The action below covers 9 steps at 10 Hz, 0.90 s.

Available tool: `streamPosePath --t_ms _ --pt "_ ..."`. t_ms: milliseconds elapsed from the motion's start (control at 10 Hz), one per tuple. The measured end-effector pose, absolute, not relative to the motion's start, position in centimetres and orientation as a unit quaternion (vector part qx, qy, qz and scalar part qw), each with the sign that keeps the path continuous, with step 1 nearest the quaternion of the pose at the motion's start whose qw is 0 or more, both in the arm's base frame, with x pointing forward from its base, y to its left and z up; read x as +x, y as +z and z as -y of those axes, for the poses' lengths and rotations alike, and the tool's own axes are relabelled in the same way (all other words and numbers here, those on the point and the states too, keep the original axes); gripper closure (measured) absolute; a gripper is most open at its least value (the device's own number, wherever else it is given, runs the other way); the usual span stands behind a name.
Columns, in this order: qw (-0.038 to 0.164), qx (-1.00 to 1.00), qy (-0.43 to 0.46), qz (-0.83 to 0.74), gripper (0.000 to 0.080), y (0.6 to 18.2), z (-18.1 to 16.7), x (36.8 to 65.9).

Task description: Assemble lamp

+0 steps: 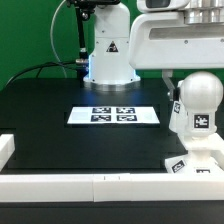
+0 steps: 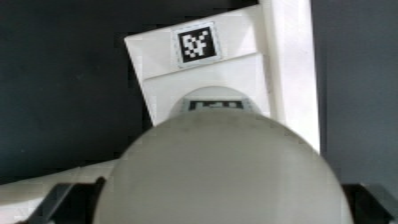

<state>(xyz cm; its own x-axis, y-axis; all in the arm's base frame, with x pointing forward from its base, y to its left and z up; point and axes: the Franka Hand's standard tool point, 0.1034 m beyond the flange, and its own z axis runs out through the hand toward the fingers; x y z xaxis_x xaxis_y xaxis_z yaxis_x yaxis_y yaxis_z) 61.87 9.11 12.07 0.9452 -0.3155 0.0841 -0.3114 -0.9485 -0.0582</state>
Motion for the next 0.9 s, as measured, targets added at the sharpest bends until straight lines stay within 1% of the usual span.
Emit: streamPosePath --t_ms 300,600,700,800,900 --pt "0.028 -0.950 -0.047 -0.307 0.0224 12.02 -8.82 62.20" --pt "0.034 -0.846 -0.027 -0.532 0.0223 11.92 -9.00 62.06" --pt "0.044 -0.794 -0.022 -0.606 0.0223 11.79 -9.39 62.12" --pt "0.064 -0.743 -0.025 -0.665 0.0223 11.92 -9.57 62.57" --pt "0.077 -0.699 -0.022 -0.711 0.0223 11.91 -9.48 62.64"
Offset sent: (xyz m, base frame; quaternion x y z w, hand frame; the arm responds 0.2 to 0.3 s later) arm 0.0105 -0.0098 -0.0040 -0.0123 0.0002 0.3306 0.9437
